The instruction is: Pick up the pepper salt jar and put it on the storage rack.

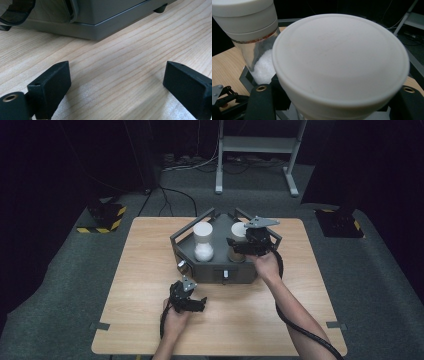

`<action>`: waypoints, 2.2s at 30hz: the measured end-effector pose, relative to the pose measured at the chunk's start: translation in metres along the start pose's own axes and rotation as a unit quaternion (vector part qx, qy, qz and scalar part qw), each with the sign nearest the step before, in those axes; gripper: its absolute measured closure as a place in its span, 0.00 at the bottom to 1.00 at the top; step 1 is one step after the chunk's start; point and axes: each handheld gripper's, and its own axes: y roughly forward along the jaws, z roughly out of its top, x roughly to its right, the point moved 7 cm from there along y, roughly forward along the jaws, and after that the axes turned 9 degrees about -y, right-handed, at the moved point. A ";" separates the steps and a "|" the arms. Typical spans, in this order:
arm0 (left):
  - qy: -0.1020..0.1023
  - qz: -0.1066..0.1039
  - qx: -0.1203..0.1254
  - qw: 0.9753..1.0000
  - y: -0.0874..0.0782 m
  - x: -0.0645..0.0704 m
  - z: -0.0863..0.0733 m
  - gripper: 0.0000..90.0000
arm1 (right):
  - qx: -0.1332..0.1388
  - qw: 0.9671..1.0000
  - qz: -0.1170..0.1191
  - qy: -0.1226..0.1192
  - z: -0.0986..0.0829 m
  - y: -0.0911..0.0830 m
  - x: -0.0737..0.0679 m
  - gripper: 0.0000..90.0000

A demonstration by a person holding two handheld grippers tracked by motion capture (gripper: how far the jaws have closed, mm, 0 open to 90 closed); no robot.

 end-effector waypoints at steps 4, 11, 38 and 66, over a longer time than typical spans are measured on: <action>0.000 0.000 0.000 1.000 0.000 0.000 0.000 0.09 | 0.001 1.000 0.000 0.001 0.000 0.000 0.000 0.38; 0.000 0.000 0.000 1.000 0.000 0.000 0.000 0.09 | -0.001 1.000 0.001 0.000 0.000 0.000 0.000 0.38; 0.001 0.000 0.001 1.000 0.000 0.000 0.000 0.09 | -0.003 1.000 0.020 0.022 -0.006 0.001 0.006 0.15; 0.001 0.001 0.001 1.000 0.000 0.000 0.000 0.09 | 0.008 0.999 0.025 0.026 -0.017 -0.006 0.007 0.16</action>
